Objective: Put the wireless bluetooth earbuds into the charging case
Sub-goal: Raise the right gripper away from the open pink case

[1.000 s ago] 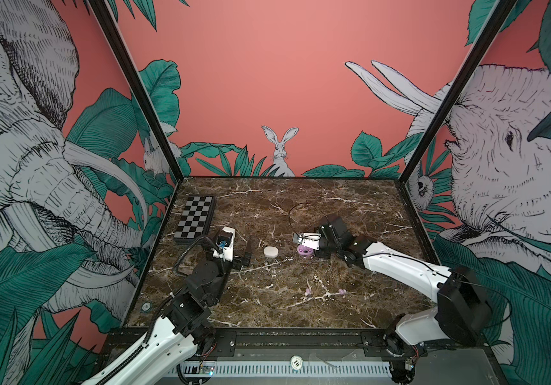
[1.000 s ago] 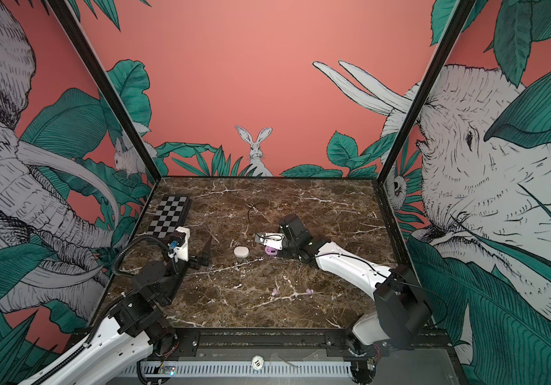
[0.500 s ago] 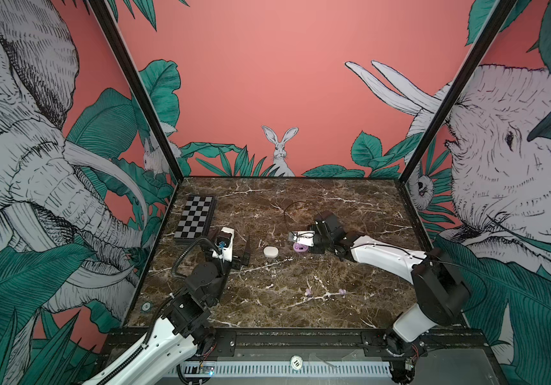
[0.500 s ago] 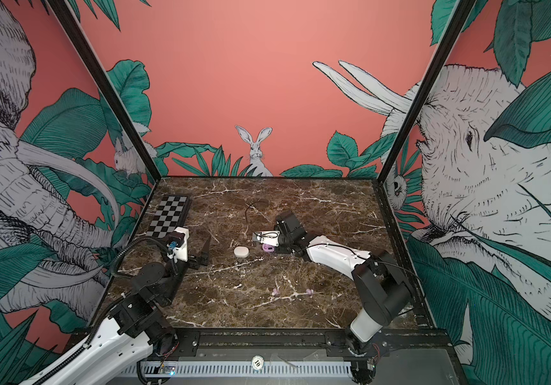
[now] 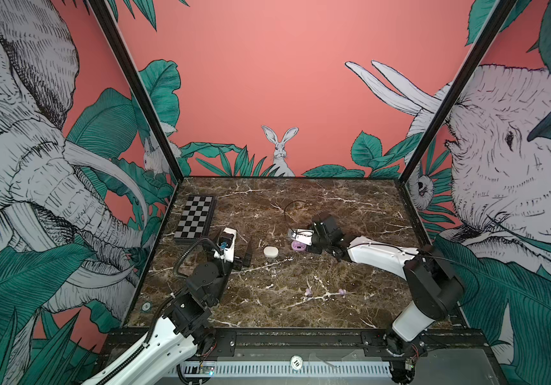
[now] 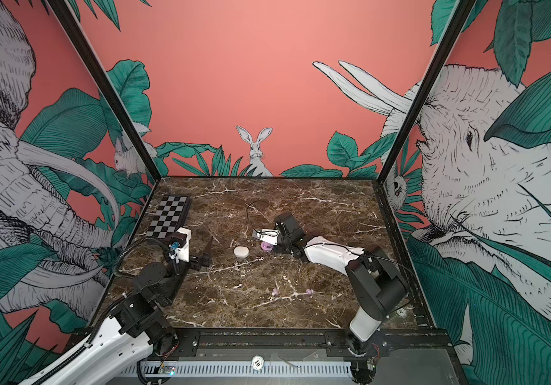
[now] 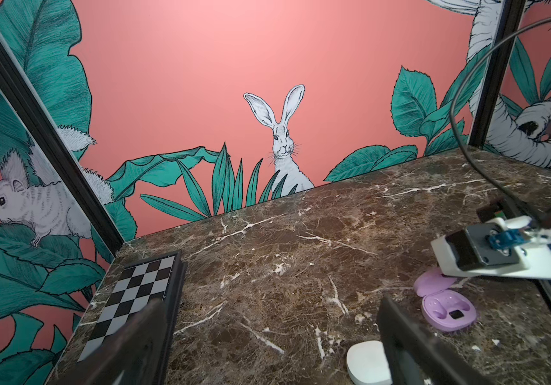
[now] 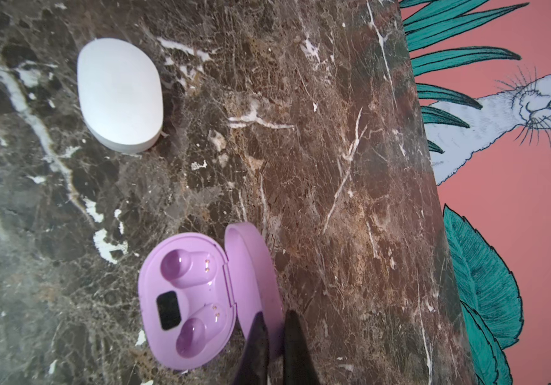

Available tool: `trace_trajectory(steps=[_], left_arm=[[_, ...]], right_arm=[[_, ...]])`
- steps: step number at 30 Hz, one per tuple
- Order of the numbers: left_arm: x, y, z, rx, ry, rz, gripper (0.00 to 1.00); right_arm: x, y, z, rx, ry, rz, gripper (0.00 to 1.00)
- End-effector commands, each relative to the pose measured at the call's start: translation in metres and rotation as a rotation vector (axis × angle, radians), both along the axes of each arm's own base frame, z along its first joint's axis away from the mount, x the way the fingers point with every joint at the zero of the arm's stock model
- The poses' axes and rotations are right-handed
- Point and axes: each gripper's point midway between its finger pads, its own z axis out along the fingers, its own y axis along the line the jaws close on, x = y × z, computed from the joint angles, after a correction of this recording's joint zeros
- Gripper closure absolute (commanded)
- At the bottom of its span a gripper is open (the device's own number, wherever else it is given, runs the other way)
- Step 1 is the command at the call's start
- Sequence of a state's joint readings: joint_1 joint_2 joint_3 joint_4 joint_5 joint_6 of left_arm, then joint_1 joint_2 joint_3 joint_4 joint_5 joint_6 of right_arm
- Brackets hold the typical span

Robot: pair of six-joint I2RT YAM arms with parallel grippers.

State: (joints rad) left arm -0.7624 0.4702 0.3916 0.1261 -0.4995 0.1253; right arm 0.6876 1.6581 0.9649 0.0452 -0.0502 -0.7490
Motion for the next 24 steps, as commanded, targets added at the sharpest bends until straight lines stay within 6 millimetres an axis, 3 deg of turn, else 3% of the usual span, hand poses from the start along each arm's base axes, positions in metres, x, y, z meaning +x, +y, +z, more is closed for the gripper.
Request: trace_trajectory(steps=[1, 24], left_arm=[[0.0, -0.001, 0.001, 0.0, -0.016, -0.007, 0.01], [0.0, -0.001, 0.002, 0.0, -0.021, -0.008, 0.01]], right_arm=[[-0.002, -0.001, -0.009, 0.004, 0.008, -0.028, 1.0], [-0.01, 0.008, -0.026, -0.015, 0.022, 0.002, 1.0]])
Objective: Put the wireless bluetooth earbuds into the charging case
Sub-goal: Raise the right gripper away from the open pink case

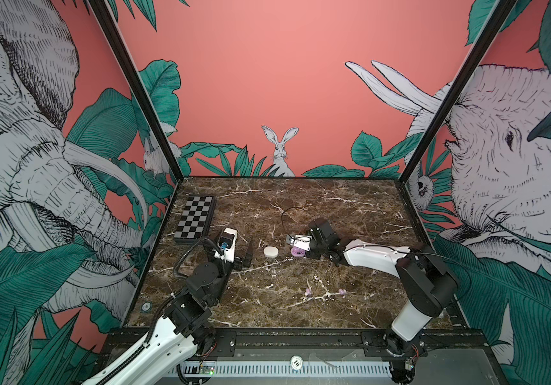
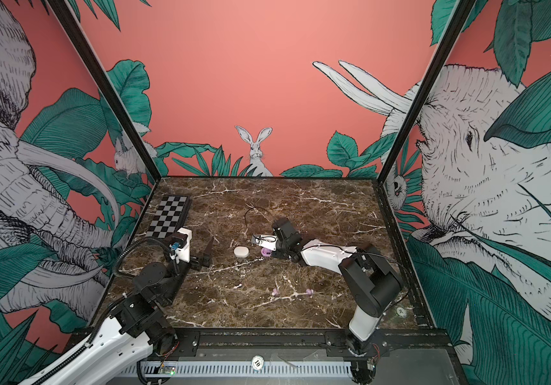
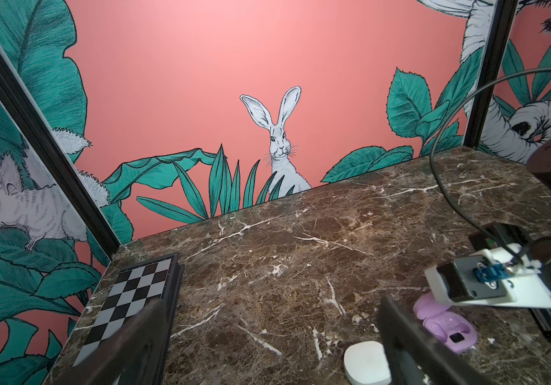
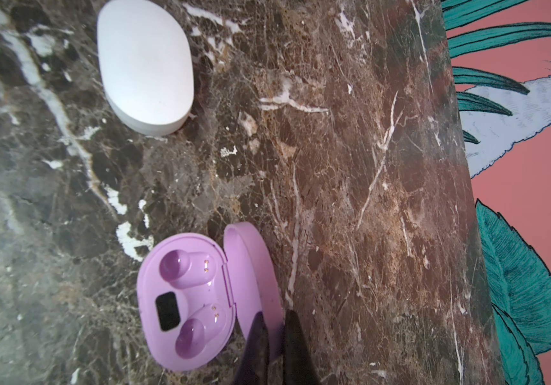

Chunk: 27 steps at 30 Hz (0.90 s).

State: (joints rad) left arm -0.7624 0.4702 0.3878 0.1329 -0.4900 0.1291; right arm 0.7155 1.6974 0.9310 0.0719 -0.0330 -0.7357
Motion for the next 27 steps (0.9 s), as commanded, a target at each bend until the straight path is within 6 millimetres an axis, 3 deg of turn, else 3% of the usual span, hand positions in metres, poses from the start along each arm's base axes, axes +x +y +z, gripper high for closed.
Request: trace_trajectory(steps=[1, 25, 27], left_arm=[[0.0, 0.001, 0.002, -0.002, -0.018, 0.002, 0.01], [0.0, 0.0, 0.001, 0.0, -0.016, -0.002, 0.01], [0.0, 0.0, 0.002, -0.003, -0.019, -0.002, 0.01]], right_arm=[[0.001, 0.004, -0.002, 0.014, -0.009, -0.003, 1.0], [-0.005, 0.008, -0.013, -0.008, 0.005, 0.011, 1.0], [-0.005, 0.009, -0.013, -0.003, 0.009, 0.012, 0.95]])
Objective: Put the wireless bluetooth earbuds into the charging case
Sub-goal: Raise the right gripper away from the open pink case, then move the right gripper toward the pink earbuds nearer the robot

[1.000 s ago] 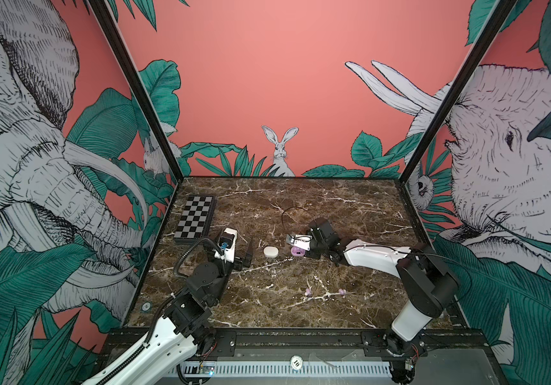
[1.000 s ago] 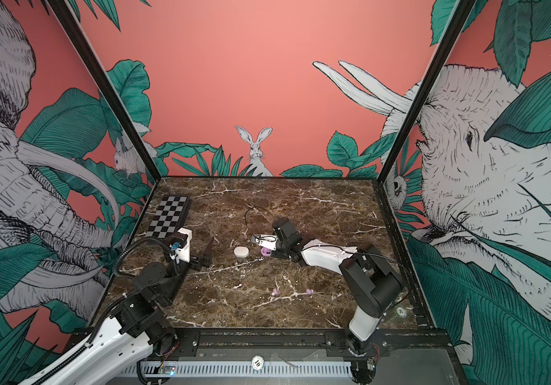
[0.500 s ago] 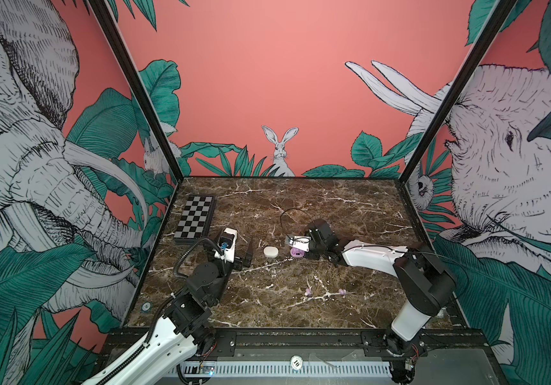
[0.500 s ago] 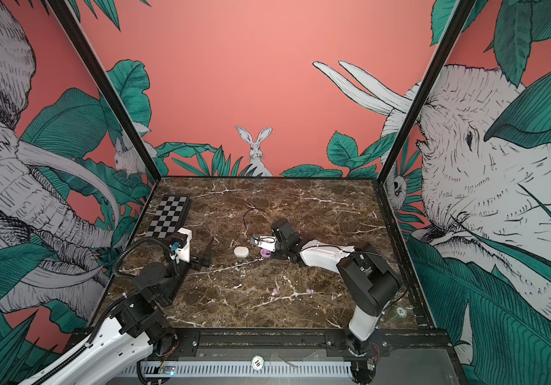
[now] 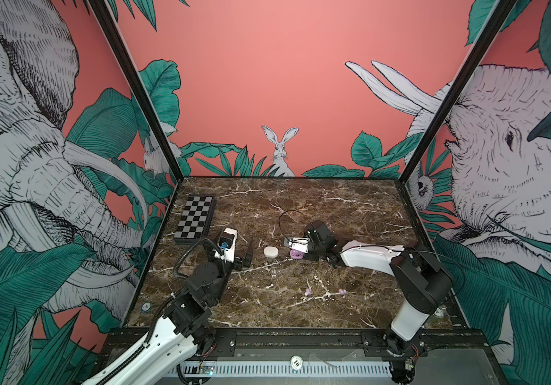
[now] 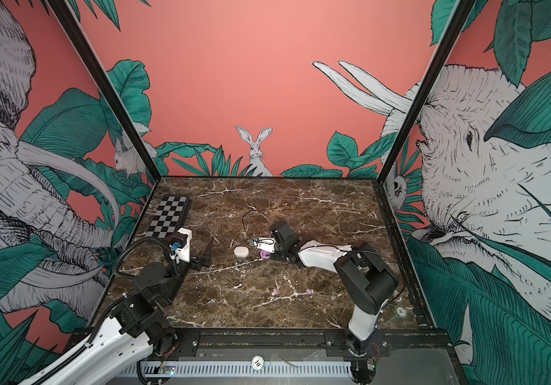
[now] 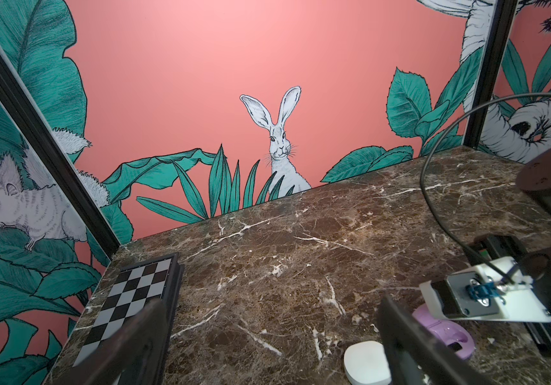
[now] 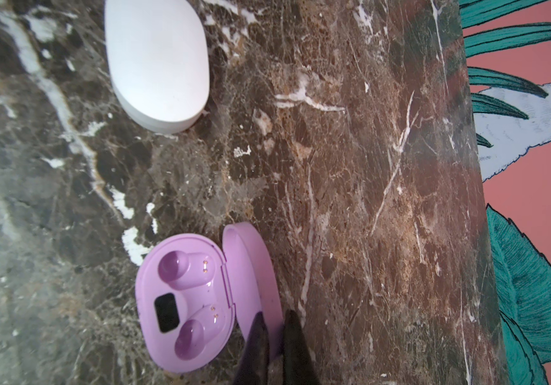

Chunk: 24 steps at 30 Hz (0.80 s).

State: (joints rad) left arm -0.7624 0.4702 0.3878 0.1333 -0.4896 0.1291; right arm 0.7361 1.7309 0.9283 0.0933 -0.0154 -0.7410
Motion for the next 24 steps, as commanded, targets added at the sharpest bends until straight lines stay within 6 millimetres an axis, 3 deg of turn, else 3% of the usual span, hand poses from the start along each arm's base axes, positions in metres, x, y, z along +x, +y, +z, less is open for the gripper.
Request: trace_trajectory(steps=[1, 6, 12, 17, 18, 24], left_arm=[[0.0, 0.0, 0.001, -0.002, -0.017, -0.001, 0.01], [0.0, 0.0, 0.002, -0.004, -0.018, -0.003, 0.01], [0.0, 0.0, 0.001, -0.002, -0.019, -0.003, 0.01], [0.001, -0.001, 0.0, -0.002, -0.014, -0.003, 0.01], [0.0, -0.001, 0.0, -0.003, -0.013, -0.005, 0.01], [0.0, -0.002, 0.0, -0.023, -0.006, -0.01, 0.01]], right_arm=[[-0.002, 0.004, -0.003, 0.019, 0.011, -0.001, 0.92], [-0.003, 0.005, 0.001, 0.04, 0.016, -0.012, 0.75], [-0.003, 0.01, 0.026, 0.12, -0.009, -0.014, 0.52], [-0.002, 0.014, 0.057, 0.21, -0.035, -0.039, 0.07], [-0.002, 0.014, 0.077, 0.252, -0.065, -0.046, 0.02], [-0.006, 0.0, 0.164, 0.512, -0.174, -0.151, 0.02]])
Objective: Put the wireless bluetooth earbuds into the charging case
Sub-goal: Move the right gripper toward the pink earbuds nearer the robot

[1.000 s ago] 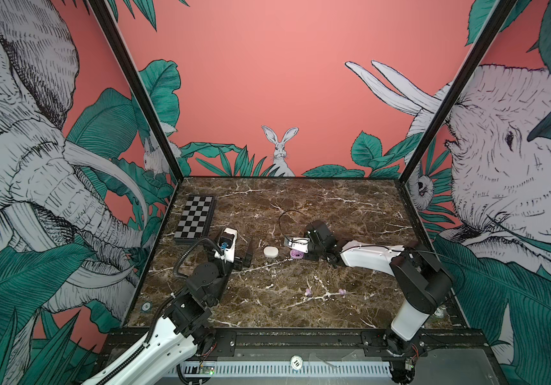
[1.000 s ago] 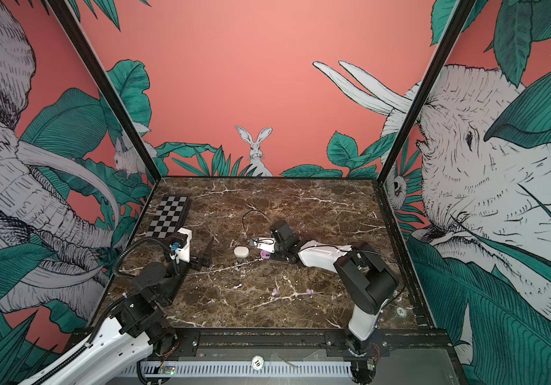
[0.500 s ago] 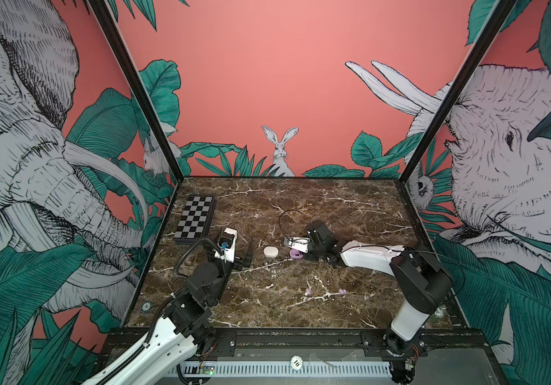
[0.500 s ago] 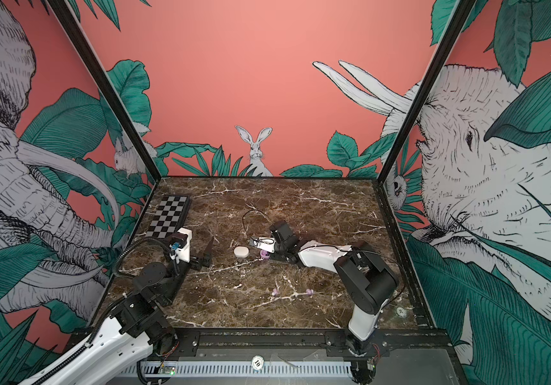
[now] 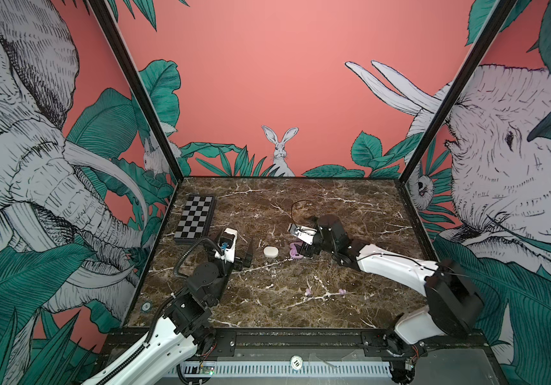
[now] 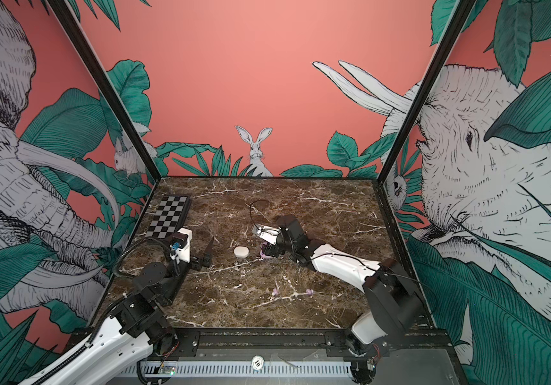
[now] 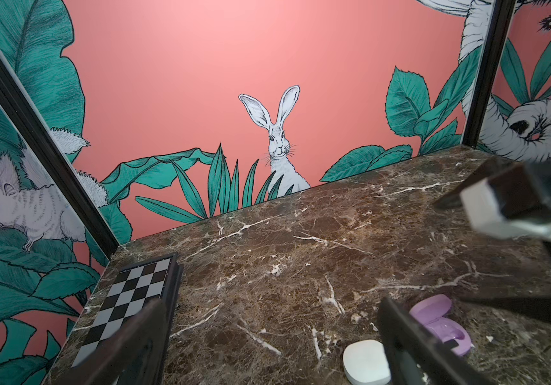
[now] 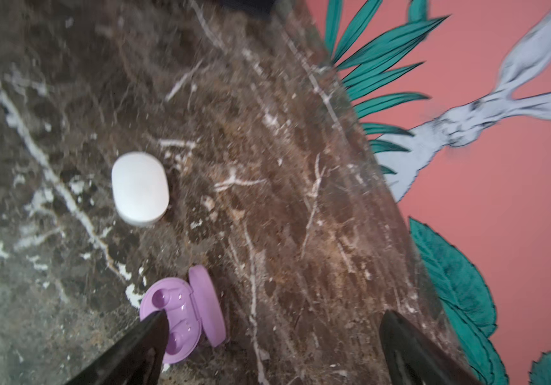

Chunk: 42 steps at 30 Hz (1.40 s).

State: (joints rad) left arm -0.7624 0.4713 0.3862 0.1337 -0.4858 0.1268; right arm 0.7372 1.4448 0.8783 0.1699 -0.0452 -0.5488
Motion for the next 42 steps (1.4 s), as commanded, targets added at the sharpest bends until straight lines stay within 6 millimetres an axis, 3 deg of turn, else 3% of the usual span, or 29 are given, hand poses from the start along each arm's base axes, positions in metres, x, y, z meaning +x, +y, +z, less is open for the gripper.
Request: trace_trajectory(steps=[1, 4, 7, 10, 12, 16, 21, 25, 28, 37, 42], left_arm=[[0.0, -0.002, 0.0, -0.028, -0.002, -0.009, 0.01], [-0.001, -0.009, -0.001, -0.048, 0.018, -0.044, 0.01], [-0.004, -0.019, -0.002, -0.059, 0.044, -0.109, 0.01], [-0.011, -0.036, -0.002, -0.052, 0.074, -0.206, 0.01], [-0.016, -0.045, -0.005, -0.043, 0.091, -0.267, 0.01], [-0.02, -0.055, -0.008, -0.036, 0.108, -0.324, 0.01], [-0.022, -0.064, -0.013, -0.023, 0.142, -0.37, 0.01], [-0.031, -0.079, -0.02, -0.016, 0.175, -0.461, 0.01], [-0.042, -0.094, -0.028, 0.008, 0.207, -0.556, 0.01], [-0.1, -0.149, -0.08, 0.164, 0.396, -0.897, 0.01], [-0.095, -0.151, -0.103, 0.206, 0.486, -0.865, 0.01]], right_arm=[[-0.002, -0.007, 0.064, 0.232, -0.067, -0.082, 0.02], [-0.008, -0.022, 0.1, 0.384, -0.042, -0.166, 0.02], [-0.017, -0.039, 0.12, 0.506, 0.05, -0.255, 0.02], [-0.024, -0.066, 0.121, 0.596, 0.168, -0.421, 0.02], [-0.031, -0.082, 0.111, 0.596, 0.23, -0.507, 0.02], [-0.056, -0.095, 0.082, 0.505, 0.375, -0.545, 0.02], [-0.098, -0.099, 0.024, 0.415, 0.679, -0.602, 0.02], [-0.129, -0.119, -0.03, 0.329, 0.866, -0.746, 0.05], [-0.146, -0.13, -0.053, 0.302, 0.939, -0.821, 0.09], [-0.184, -0.14, -0.096, 0.233, 1.083, -0.885, 0.22], [-0.184, -0.147, -0.104, 0.193, 1.06, -0.906, 0.31]])
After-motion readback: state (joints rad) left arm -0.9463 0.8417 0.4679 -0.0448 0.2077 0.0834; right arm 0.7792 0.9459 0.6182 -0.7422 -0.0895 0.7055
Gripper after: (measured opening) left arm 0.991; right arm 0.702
